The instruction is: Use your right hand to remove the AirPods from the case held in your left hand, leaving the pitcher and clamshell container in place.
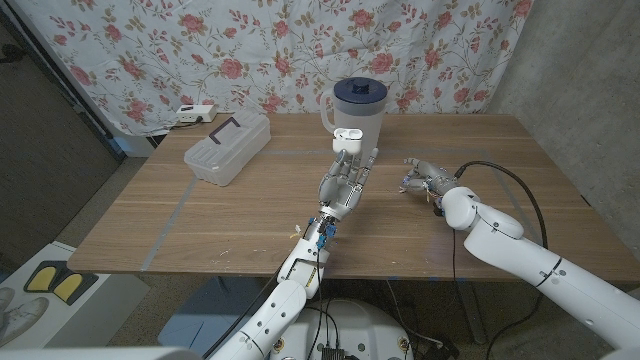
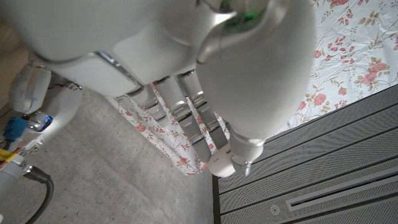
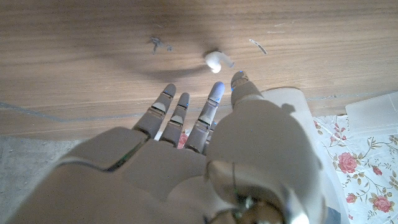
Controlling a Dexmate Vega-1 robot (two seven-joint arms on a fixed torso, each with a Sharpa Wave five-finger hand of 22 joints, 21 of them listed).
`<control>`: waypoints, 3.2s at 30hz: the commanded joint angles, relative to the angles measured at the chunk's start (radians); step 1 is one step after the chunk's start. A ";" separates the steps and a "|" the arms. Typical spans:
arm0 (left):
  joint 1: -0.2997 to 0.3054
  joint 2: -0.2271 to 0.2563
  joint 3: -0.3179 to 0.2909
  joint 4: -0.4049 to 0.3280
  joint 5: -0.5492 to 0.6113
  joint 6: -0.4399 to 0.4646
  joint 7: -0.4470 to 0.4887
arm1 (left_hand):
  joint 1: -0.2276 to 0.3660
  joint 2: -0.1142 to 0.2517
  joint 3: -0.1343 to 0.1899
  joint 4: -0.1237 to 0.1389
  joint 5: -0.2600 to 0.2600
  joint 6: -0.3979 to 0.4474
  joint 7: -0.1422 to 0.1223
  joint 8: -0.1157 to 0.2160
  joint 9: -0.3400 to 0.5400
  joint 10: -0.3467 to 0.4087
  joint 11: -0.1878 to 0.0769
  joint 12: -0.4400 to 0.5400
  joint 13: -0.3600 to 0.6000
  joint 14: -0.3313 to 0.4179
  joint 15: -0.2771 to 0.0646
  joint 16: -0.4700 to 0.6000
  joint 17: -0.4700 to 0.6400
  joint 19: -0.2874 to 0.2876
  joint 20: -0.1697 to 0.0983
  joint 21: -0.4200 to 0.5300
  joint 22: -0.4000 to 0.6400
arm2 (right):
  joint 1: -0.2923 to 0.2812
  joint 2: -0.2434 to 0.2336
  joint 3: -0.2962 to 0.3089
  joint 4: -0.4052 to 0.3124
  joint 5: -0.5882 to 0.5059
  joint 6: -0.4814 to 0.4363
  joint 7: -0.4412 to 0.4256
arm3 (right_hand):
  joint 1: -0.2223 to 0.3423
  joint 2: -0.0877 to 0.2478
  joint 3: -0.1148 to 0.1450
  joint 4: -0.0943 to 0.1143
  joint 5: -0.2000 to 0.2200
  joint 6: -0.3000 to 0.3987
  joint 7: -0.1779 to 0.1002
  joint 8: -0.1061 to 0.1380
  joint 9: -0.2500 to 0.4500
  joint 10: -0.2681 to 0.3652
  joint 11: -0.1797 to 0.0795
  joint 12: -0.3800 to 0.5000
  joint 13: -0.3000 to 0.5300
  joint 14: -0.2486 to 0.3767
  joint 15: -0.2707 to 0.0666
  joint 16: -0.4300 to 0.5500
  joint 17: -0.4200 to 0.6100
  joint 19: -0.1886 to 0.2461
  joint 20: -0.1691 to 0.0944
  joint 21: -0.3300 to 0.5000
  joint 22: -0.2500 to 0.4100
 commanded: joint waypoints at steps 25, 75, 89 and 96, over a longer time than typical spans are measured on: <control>-0.033 -0.031 -0.002 0.069 -0.010 0.017 -0.008 | 0.021 0.021 -0.001 0.002 0.005 0.051 0.025 0.061 -0.008 0.019 -0.003 0.000 0.334 0.022 -0.012 0.002 0.006 0.001 -0.009 0.002 0.006 | -0.153 -0.117 0.215 -0.269 0.098 0.004 -0.048 | -0.084 0.010 -0.030 0.037 -0.009 -0.016 -0.010 0.004 0.002 -0.019 0.027 -0.065 -0.048 -0.031 -0.077 -0.010 -0.014 -0.017 0.000 -0.007 0.004; -0.046 -0.058 -0.022 0.147 -0.027 0.064 -0.004 | 0.022 0.023 -0.005 0.005 0.005 0.048 0.026 0.055 -0.017 0.018 -0.002 -0.002 0.333 0.015 -0.012 -0.006 0.005 -0.006 -0.010 0.000 0.006 | -0.414 -0.161 0.482 -0.489 0.204 0.152 -0.153 | -0.147 0.033 -0.043 0.068 -0.017 -0.002 0.001 0.010 0.001 0.016 0.049 -0.094 -0.081 -0.022 -0.056 0.004 -0.019 0.001 0.007 0.001 0.005; -0.041 -0.054 -0.020 0.146 -0.019 0.064 -0.009 | 0.023 0.025 -0.005 0.006 0.004 0.047 0.027 0.054 -0.018 0.017 -0.003 -0.003 0.333 0.012 -0.012 -0.007 0.005 -0.006 -0.009 0.000 0.006 | -0.457 -0.169 0.506 -0.545 0.190 0.180 -0.153 | -0.151 0.037 -0.040 0.067 -0.017 0.001 0.003 0.010 0.000 0.039 0.049 -0.098 -0.089 0.000 -0.064 0.016 -0.022 0.025 -0.003 0.010 0.006; -0.045 -0.051 -0.018 0.147 -0.013 0.064 -0.006 | 0.022 0.026 -0.006 0.006 0.004 0.048 0.027 0.055 -0.019 0.016 -0.002 -0.004 0.333 0.012 -0.011 -0.008 0.005 -0.007 -0.009 0.000 0.006 | -0.470 -0.176 0.510 -0.577 0.181 0.194 -0.148 | -0.151 0.035 -0.039 0.063 -0.017 0.002 0.005 0.010 0.000 0.056 0.047 -0.097 -0.093 0.006 -0.068 0.020 -0.023 0.027 -0.004 0.010 0.007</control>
